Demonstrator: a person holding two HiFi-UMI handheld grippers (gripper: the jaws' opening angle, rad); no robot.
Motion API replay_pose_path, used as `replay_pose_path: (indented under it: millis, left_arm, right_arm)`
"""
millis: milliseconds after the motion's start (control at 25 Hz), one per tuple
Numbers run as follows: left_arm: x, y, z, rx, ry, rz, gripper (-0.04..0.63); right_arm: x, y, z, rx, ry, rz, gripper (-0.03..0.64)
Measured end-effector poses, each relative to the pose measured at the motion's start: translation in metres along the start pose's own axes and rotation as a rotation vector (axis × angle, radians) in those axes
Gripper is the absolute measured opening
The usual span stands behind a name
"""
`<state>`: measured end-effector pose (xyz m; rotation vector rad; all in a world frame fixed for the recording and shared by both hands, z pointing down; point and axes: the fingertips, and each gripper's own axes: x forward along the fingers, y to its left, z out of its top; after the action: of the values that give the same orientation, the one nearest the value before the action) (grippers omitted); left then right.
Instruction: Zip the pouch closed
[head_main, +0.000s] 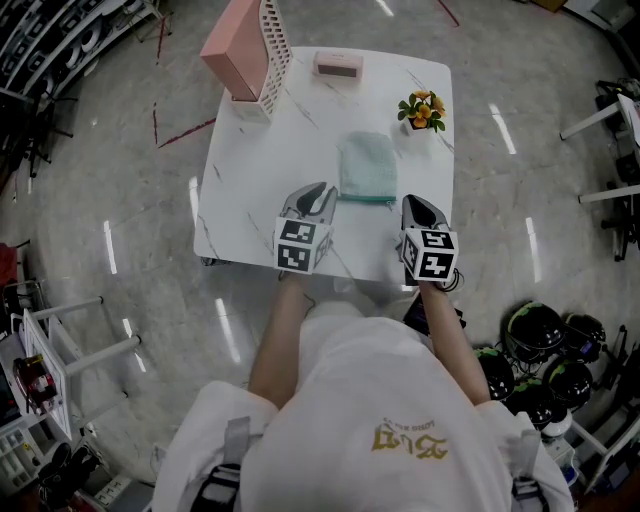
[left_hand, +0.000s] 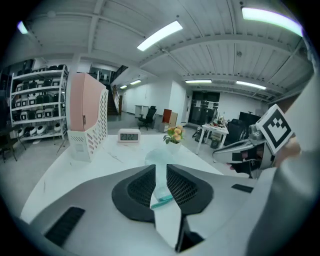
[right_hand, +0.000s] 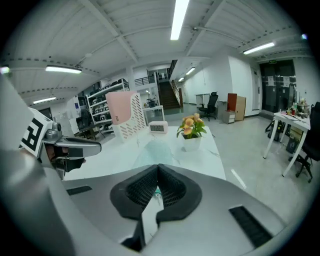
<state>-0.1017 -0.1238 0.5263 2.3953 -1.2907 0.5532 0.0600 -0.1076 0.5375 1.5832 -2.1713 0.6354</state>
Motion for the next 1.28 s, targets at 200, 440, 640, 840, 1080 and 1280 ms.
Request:
replay_pose_path:
  millis: [200, 440, 640, 840, 1080, 1280]
  left_arm:
    - [-0.026, -0.01, 0.034, -0.044, -0.118, 0.019, 0.036]
    - [-0.041, -0.018, 0.047, -0.073, -0.18, 0.05, 0.018]
    - [-0.041, -0.024, 0.05, -0.074, -0.187, 0.054, 0.018]
    - [-0.038, -0.028, 0.045, -0.08, -0.17, 0.048, 0.017]
    - [-0.037, -0.037, 0.046, -0.074, -0.165, 0.033, 0.017]
    - [-0.04, -0.038, 0.051, -0.088, -0.179, 0.028, 0.017]
  right_arm:
    - [-0.022, 0.011, 0.028, 0.052, -0.091, 0.036, 0.012]
    - [-0.036, 0.019, 0.036, -0.003, -0.118, 0.034, 0.012]
    - [-0.041, 0.016, 0.035, -0.016, -0.128, 0.03, 0.012]
    - [-0.046, 0.015, 0.031, -0.002, -0.132, 0.03, 0.012]
    - [-0.051, 0.017, 0.032, -0.01, -0.137, 0.041, 0.012]
    - [-0.053, 0.018, 0.032, -0.004, -0.135, 0.042, 0.012]
